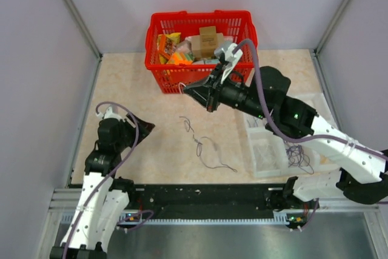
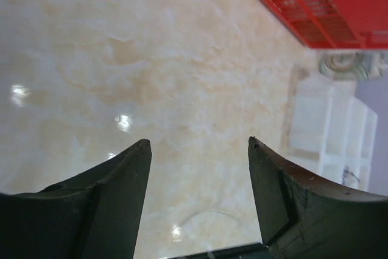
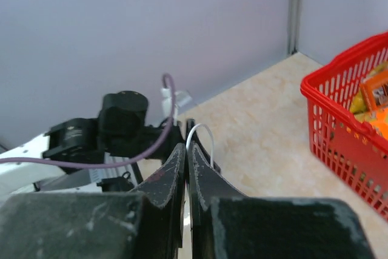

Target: Untangle the cables

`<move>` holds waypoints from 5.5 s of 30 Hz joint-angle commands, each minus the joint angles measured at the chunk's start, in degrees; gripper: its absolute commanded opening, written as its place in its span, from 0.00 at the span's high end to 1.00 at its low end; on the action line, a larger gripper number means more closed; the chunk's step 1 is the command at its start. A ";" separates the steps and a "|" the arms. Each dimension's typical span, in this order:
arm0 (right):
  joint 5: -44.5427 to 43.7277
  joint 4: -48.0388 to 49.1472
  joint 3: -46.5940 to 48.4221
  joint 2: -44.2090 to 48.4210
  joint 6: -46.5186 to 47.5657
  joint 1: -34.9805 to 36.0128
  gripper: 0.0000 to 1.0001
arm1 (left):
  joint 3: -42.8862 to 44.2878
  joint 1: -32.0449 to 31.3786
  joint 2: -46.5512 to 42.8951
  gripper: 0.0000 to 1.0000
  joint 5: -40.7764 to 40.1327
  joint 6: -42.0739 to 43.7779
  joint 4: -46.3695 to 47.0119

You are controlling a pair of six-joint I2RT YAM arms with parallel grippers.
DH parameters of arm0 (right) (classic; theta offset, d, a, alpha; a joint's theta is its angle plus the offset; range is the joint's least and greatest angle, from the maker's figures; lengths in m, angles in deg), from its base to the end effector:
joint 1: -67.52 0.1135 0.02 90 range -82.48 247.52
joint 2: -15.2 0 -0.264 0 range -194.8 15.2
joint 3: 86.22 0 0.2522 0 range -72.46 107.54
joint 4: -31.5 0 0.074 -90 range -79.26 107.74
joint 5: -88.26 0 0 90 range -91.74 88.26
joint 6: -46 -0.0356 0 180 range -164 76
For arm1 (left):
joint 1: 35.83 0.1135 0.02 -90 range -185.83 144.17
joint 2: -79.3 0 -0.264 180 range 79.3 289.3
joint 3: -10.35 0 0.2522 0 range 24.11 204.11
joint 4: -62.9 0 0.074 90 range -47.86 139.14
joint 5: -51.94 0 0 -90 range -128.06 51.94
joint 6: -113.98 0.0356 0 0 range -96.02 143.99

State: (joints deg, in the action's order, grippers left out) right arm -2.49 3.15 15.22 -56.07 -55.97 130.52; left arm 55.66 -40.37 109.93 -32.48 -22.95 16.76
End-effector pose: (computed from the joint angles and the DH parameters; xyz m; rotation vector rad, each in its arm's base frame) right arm 0.1197 0.2339 0.4937 -0.6927 1.4769 1.0163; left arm 0.1295 -0.0138 0.2548 -0.7335 2.0563 -0.6269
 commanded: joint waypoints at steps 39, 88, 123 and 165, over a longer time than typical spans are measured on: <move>-4.08 -15.82 44.33 -17.86 -9.56 -1.57 1.00 | -9.40 -43.70 15.40 0.31 -8.80 13.62 54.60; -3.90 -15.64 43.19 -16.36 -10.62 -1.57 1.00 | 3.60 -47.41 38.36 0.58 -12.45 14.95 73.51; -20.87 -20.39 26.58 -1.60 2.91 -54.57 1.00 | 27.24 -47.41 -8.83 1.00 -75.51 49.19 7.67; 11.92 -26.63 34.06 16.42 -1.13 -54.48 1.00 | 19.60 -47.23 5.84 1.00 -54.10 33.32 12.43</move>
State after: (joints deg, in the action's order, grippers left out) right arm 9.38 -22.51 53.04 -39.85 -56.73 76.27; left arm 75.39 -87.71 116.16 -89.11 12.94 28.12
